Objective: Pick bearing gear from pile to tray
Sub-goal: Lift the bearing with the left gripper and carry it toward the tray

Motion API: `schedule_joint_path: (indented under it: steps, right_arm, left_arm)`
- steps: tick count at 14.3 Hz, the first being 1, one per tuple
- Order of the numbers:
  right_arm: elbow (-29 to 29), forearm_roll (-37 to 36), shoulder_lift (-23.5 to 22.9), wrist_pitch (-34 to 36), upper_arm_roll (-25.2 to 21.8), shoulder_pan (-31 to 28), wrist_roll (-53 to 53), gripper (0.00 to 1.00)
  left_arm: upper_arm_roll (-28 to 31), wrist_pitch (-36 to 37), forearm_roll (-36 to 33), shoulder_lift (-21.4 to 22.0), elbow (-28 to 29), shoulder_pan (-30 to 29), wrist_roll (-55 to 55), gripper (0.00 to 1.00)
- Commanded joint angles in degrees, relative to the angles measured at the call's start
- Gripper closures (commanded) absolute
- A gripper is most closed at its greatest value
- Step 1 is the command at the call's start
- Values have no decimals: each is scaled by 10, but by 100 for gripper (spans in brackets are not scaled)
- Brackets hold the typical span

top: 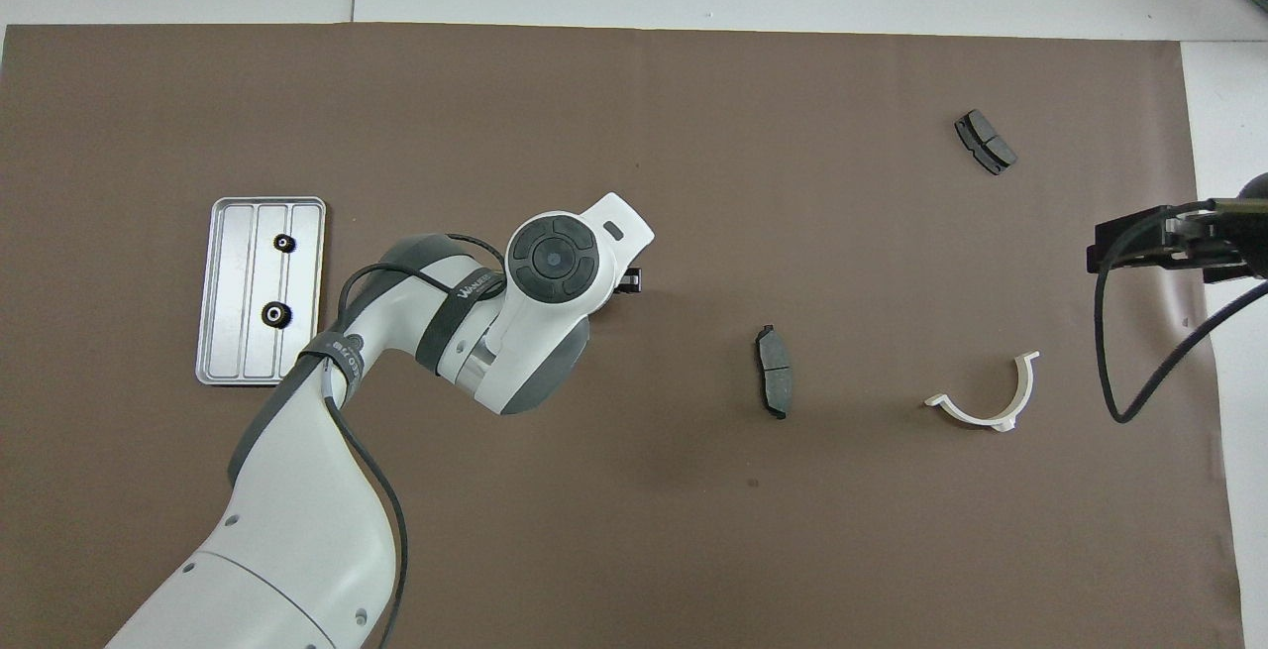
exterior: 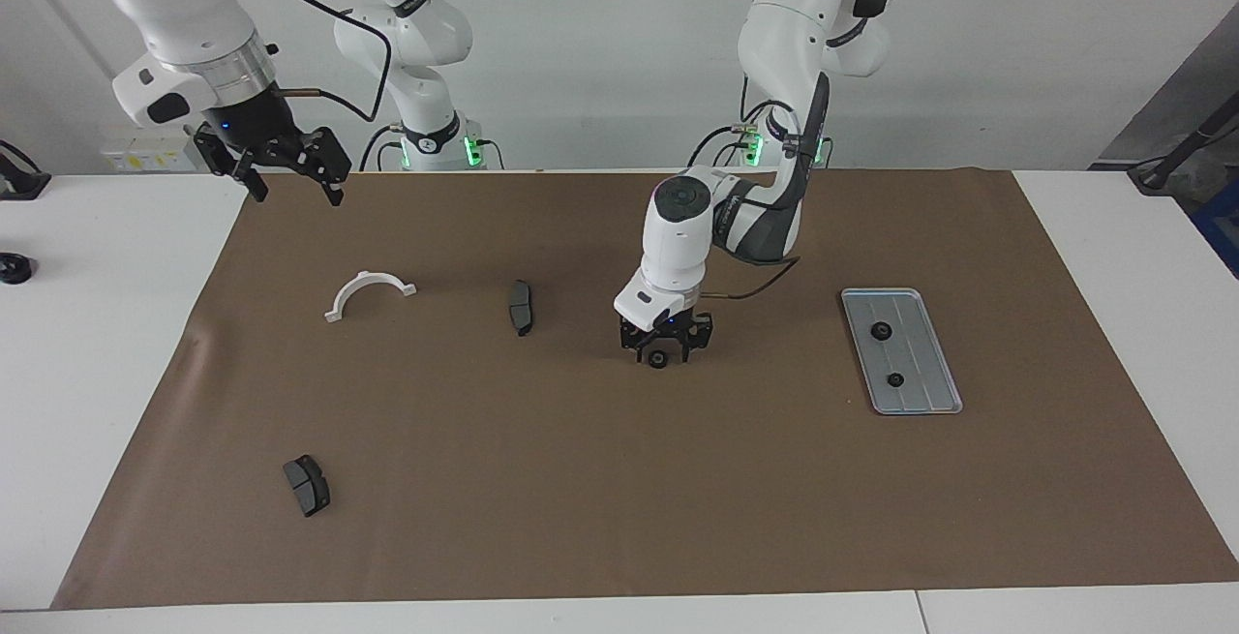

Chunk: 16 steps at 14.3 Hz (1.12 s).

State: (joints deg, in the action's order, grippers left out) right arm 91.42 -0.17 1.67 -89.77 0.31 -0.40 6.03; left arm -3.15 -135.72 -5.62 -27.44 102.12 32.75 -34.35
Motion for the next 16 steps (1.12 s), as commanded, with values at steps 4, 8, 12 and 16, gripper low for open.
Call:
schedule_joint_path:
  steps: [4,8,12,16]
  right_arm:
    - [10,13,10,11,-9,6,6,0]
    - [12,8,12,10,-14,9,3,0]
    - [11,13,12,5,-13,8,6,0]
    - [11,13,12,9,-11,11,4,0]
  left_arm:
    - [7,-16,-12,5,10,7,-6,43]
    - [7,-25,-12,4,11,7,-7,49]
    - [7,-32,-12,4,9,5,-6,51]
    - [7,-32,-11,4,13,5,-6,53]
